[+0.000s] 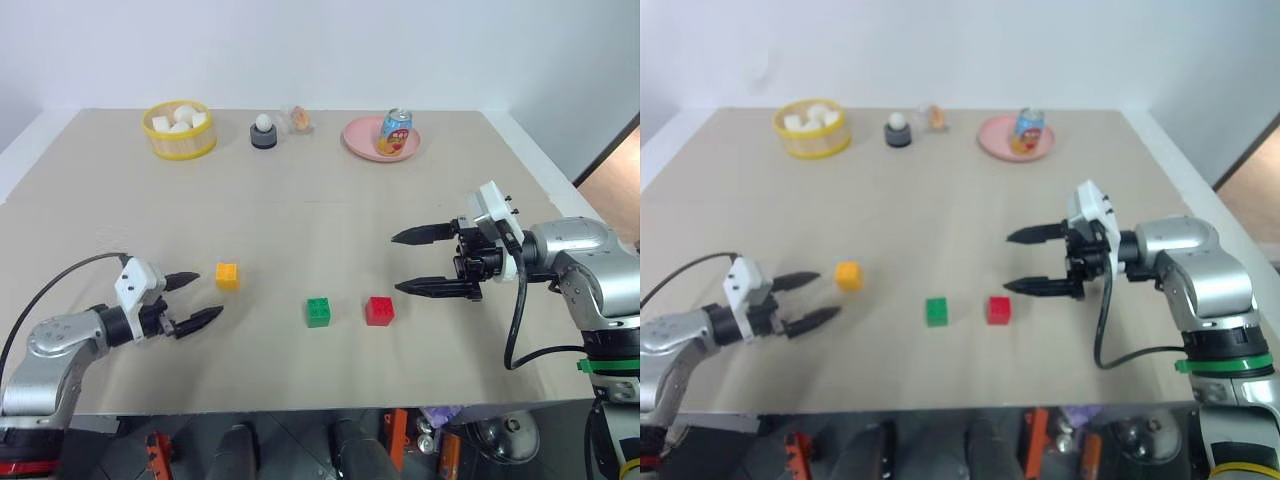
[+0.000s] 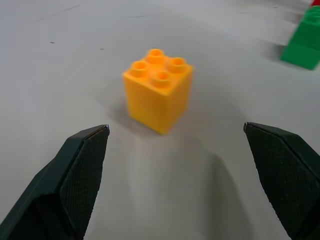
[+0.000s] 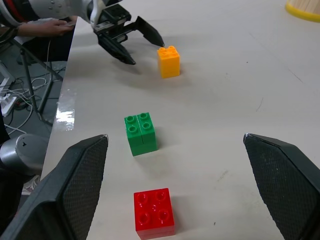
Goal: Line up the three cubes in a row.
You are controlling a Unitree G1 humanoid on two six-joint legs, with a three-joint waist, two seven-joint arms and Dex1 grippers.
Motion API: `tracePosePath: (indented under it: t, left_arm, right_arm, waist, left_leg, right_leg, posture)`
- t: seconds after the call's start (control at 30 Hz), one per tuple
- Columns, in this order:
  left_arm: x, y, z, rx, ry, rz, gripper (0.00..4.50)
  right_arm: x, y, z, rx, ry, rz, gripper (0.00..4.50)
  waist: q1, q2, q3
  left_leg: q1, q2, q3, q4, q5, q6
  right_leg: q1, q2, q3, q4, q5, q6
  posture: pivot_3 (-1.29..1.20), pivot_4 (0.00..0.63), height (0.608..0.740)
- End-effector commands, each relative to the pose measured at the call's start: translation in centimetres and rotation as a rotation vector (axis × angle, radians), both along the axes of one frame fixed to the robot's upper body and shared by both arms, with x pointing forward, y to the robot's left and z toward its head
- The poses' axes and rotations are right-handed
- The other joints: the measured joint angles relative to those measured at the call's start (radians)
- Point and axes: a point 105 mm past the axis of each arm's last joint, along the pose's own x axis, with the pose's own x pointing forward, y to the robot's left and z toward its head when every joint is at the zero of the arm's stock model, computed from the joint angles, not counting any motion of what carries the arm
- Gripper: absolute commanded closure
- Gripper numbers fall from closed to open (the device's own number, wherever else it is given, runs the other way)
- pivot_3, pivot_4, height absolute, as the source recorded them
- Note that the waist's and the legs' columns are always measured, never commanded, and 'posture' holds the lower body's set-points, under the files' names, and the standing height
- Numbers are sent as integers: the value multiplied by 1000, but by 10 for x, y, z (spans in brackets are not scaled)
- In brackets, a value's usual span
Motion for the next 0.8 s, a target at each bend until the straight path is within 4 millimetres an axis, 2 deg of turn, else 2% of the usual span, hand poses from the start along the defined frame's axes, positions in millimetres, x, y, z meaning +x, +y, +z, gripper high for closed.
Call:
tracePosePath:
  t: [0.03, 0.5, 0.7, 0.8]
  left_arm:
    - [7, 3, 4, 16, -29, 5, 39]
    - [46, -18, -5, 24, -19, -74, 39]
    - [49, -21, -3, 10, -24, -92, 39]
    - [45, -24, -1, -8, -19, -118, 870]
  right_arm:
    - [-4, -1, 9, 4, -38, -1, 0]
    - [-6, -3, 11, 8, -46, -29, 0]
    - [-6, -7, 11, 1, -50, -47, 0]
    - [-6, -8, 11, 1, -51, -49, 0]
  waist:
    - [0, 0, 0]
    - [0, 0, 0]
    - [-1, 0, 0]
    - [-1, 0, 0]
  left_leg:
    - [0, 0, 0, 0, 0, 0]
    - [0, 0, 0, 1, 0, 0]
    - [0, 0, 0, 1, 0, 0]
    - [0, 0, 0, 1, 0, 0]
  right_leg:
    - [0, 0, 0, 0, 0, 0]
    - [1, 0, 0, 1, 1, 1]
    - [1, 0, 0, 1, 1, 1]
    - [1, 0, 0, 1, 1, 1]
  posture:
    - [0, 150, 740]
    - [0, 150, 740]
    - [0, 150, 740]
    - [0, 150, 740]
